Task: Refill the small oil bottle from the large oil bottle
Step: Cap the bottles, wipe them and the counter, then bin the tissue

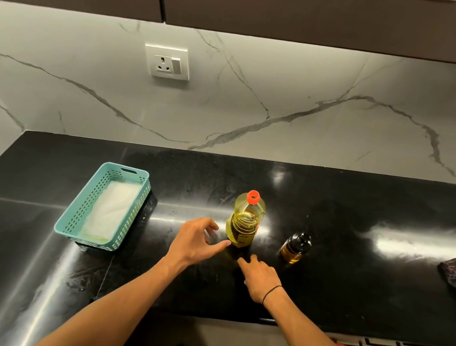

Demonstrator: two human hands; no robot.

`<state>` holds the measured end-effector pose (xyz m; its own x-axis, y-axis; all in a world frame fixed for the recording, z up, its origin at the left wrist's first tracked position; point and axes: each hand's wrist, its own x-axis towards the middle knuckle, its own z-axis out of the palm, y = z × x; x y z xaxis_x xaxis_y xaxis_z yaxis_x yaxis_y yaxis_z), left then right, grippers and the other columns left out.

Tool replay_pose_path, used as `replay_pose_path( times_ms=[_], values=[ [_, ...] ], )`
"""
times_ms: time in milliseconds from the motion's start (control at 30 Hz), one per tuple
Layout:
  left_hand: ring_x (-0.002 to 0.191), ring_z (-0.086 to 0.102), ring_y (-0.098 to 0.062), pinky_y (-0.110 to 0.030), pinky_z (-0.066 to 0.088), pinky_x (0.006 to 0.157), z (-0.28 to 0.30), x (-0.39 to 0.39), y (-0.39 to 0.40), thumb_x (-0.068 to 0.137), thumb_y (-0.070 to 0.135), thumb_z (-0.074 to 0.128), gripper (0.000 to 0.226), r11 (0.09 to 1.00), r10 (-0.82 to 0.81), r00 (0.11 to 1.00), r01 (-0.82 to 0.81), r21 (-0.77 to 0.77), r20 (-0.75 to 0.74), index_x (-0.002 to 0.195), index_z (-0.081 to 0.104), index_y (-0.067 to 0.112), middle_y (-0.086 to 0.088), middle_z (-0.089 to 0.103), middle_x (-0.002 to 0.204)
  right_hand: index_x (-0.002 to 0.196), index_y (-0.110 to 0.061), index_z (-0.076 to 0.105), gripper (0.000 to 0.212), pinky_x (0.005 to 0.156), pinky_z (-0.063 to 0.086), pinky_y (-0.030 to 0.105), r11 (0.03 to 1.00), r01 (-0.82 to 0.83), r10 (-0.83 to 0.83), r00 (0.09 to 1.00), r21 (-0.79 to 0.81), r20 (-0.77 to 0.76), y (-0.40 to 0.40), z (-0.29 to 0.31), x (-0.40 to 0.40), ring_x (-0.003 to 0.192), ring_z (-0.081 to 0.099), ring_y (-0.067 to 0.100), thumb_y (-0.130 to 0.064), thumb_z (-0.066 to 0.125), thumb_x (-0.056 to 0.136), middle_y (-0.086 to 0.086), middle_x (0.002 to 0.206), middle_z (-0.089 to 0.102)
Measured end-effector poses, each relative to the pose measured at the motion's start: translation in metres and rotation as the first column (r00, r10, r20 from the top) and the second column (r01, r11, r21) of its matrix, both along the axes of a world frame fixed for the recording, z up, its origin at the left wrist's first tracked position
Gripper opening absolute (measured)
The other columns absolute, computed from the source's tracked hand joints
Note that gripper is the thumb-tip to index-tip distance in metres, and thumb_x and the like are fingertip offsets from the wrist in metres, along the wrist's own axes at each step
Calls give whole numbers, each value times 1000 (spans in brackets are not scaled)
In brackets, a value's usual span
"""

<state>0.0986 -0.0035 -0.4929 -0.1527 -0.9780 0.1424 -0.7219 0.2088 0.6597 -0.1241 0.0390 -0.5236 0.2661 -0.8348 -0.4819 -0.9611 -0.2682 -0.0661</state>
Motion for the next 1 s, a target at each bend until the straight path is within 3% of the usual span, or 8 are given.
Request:
replay_pose_path(
  times_ms=[167, 267, 400, 600, 700, 800, 1000],
  values=[
    [60, 67, -2, -12, 51, 59, 11, -5, -10, 77, 63, 86, 52, 999, 21, 999, -22, -28, -33, 106, 70, 23, 10, 73, 94, 146, -21, 39, 62, 99, 51, 54, 1000, -18, 18, 999, 9, 46, -3, 6, 3, 123, 58, 42, -4, 66, 92, 21, 142, 46],
    [60, 67, -3, -16, 54, 58, 20, -10, -19, 76, 64, 86, 55, 997, 37, 998, -40, -66, -46, 107, 69, 23, 10, 72, 96, 149, -21, 36, 62, 96, 51, 54, 1000, -19, 20, 995, -18, 94, -4, 17, 7, 122, 59, 43, -10, 63, 94, 20, 143, 47],
    [67, 67, -4, -24, 60, 60, 28, -12, -32, 76, 73, 79, 63, 992, 13, 999, -18, -122, -44, 116, 66, 27, 12, 69, 104, 141, -26, 38, 52, 82, 57, 53, 982, -5, 51, 970, -188, 239, -6, 49, 10, 104, 67, 37, -23, 59, 94, 10, 121, 59],
    [74, 66, -3, -24, 61, 64, 39, -14, -43, 77, 72, 78, 65, 991, -17, 999, 12, -136, -40, 123, 62, 28, 13, 66, 109, 100, -25, 46, 19, 63, 54, 39, 867, 172, 140, 817, -468, 559, -27, 119, 0, 72, 55, 15, -27, 63, 91, -6, 89, 54],
    [80, 67, -3, -22, 61, 66, 43, -17, -43, 78, 68, 79, 65, 992, -41, 998, 36, -123, -39, 127, 60, 30, 13, 66, 113, 92, -21, 52, 20, 63, 52, 31, 799, 285, 178, 730, -530, 660, -45, 145, -5, 73, 52, 12, -26, 71, 90, -6, 84, 54],
    [93, 67, -4, -24, 63, 71, 45, -19, -44, 78, 63, 81, 70, 993, -85, 995, 80, -87, -57, 135, 57, 30, 9, 66, 123, 88, -20, 55, 24, 63, 51, 31, 763, 336, 192, 698, -552, 690, -67, 158, -10, 74, 52, 13, -23, 78, 88, -4, 83, 56],
    [113, 62, -5, -31, 62, 88, 53, -30, -42, 77, 70, 80, 89, 991, -133, 989, 130, -38, -63, 150, 44, 34, 11, 57, 138, 101, -21, 59, 24, 72, 59, 38, 856, 203, 171, 757, -476, 631, -92, 167, -18, 85, 56, 11, -15, 78, 88, -3, 94, 61]
  ],
)
